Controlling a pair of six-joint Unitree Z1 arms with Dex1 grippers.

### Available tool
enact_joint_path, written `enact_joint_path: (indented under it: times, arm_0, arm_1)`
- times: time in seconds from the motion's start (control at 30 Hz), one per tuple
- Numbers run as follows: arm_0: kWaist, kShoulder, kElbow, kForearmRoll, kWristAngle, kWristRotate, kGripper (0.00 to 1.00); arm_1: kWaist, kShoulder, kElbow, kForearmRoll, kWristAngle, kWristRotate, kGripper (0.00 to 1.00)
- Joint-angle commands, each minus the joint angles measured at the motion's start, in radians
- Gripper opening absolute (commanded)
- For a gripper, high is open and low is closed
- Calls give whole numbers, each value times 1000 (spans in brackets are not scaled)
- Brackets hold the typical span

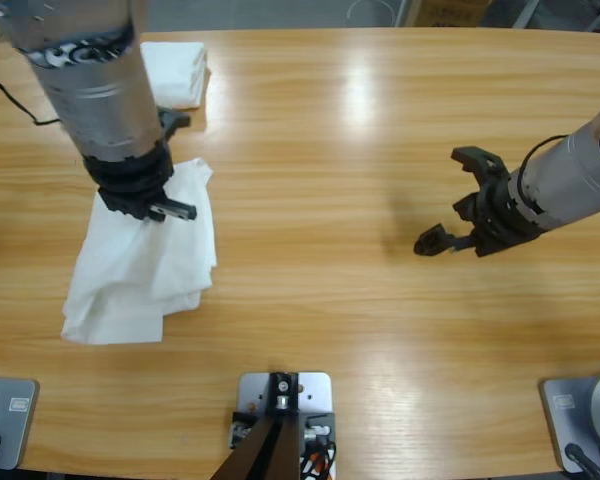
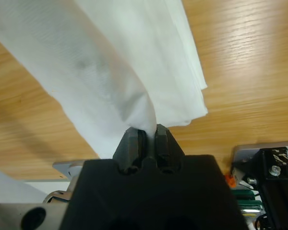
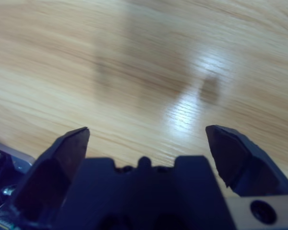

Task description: Fold clothes

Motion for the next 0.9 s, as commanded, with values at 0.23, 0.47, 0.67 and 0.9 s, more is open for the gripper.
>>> enact_joint_path:
  times: [0.23, 0.47, 0.67, 0.9]
  arm_0:
    - [-14, 169, -65, 4, -34, 16, 0]
    - [-17, 199, -103, -11, -42, 11, 0]
    - [-30, 223, -143, -19, -57, -13, 283]
    - [-50, 188, -191, -23, 1, -29, 1000]
  arm_1:
    - [-5, 49, 27, -10, 14, 12, 1000]
    - [-5, 52, 27, -10, 14, 9, 1000]
    - [-5, 55, 26, -10, 16, 9, 1000]
    - [-5, 49, 27, -10, 17, 9, 1000]
